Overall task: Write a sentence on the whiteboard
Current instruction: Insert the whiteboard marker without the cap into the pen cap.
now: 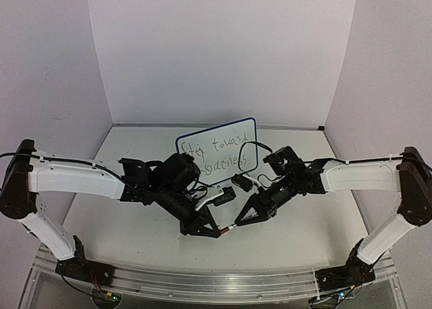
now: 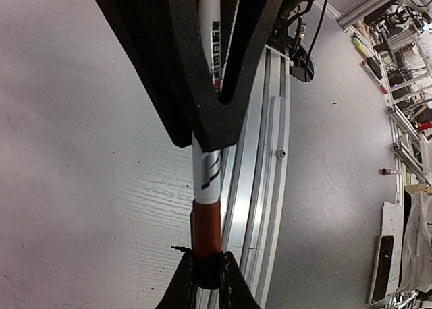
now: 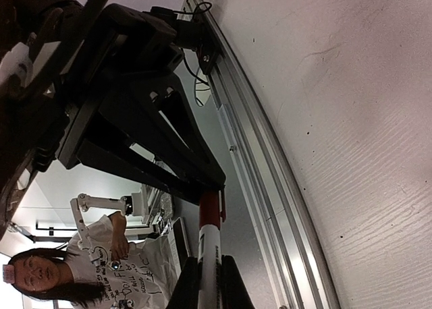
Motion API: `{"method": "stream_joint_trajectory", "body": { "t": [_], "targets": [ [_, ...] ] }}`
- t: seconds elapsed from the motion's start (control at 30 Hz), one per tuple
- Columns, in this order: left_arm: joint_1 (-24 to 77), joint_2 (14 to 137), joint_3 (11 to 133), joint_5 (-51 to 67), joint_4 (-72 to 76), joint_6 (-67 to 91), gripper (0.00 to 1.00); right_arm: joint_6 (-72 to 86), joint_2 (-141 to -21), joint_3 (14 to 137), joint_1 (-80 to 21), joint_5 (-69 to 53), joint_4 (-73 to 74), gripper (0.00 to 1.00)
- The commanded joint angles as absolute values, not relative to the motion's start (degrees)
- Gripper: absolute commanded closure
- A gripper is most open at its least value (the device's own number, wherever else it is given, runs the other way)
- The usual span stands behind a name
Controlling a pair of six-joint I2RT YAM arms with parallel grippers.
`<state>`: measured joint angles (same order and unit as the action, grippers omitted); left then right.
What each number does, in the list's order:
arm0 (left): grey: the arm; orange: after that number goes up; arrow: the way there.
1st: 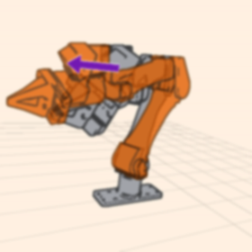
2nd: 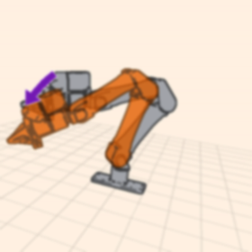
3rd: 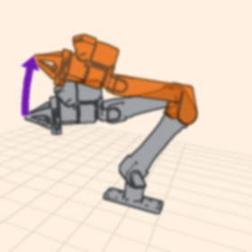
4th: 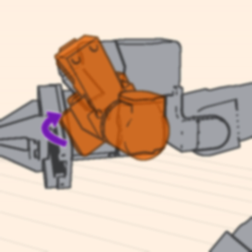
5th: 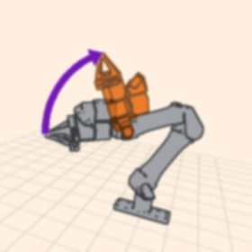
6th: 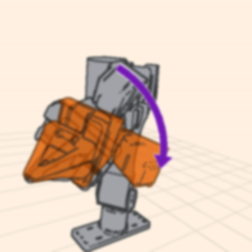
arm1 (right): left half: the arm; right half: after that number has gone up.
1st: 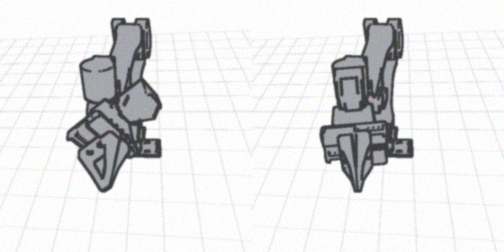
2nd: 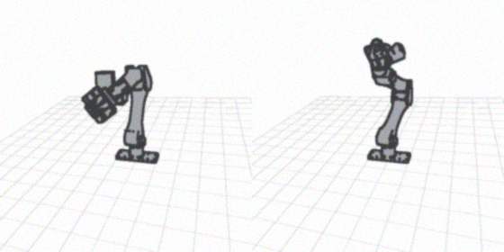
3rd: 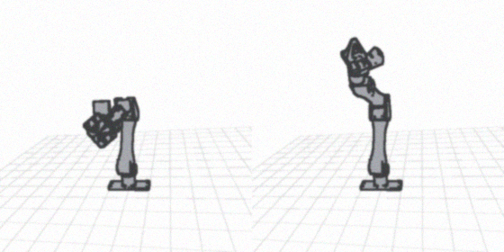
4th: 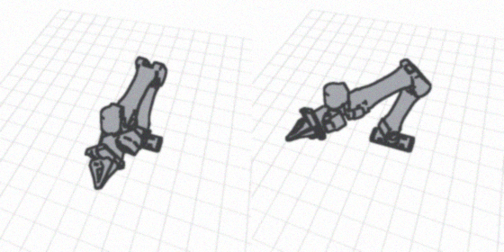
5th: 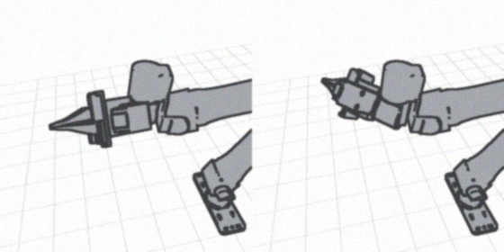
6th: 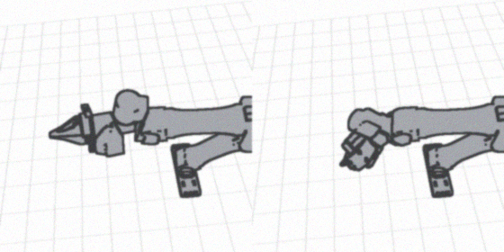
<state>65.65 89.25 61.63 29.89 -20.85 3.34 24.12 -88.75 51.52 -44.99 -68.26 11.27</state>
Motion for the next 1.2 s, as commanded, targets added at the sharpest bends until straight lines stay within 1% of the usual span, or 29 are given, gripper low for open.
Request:
{"method": "stream_joint_trajectory", "body": {
  "t": [0.0,0.87,1.07,1.1,1.13,1.17],
  "targets": [
    [65.6,89.8,66.0,29.0,-10.1,4.8,1.0,23.8,-90.3,53.3,-47.1,-67.8,10.0,1.0],
    [65.6,89.9,70.3,26.4,2.1,2.4,1.0,24.6,-92.5,53.8,-50.7,-68.2,8.0,1.0],
    [65.5,89.9,70.9,25.7,-0.1,1.7,1.0,24.6,-91.2,53.5,-50.7,-65.2,8.1,1.0],
    [65.4,89.5,70.6,24.4,-1.7,1.8,0.99,24.6,-90.7,53.6,-50.6,-63.3,8.4,1.0],
    [65.2,89.1,70.1,22.9,-3.0,1.9,0.95,24.6,-90.1,53.8,-50.4,-60.9,9.0,1.0],
    [64.7,88.2,69.0,21.4,-4.0,2.4,0.9,24.3,-89.2,54.0,-49.8,-58.3,10.2,1.0]
  ]
}}
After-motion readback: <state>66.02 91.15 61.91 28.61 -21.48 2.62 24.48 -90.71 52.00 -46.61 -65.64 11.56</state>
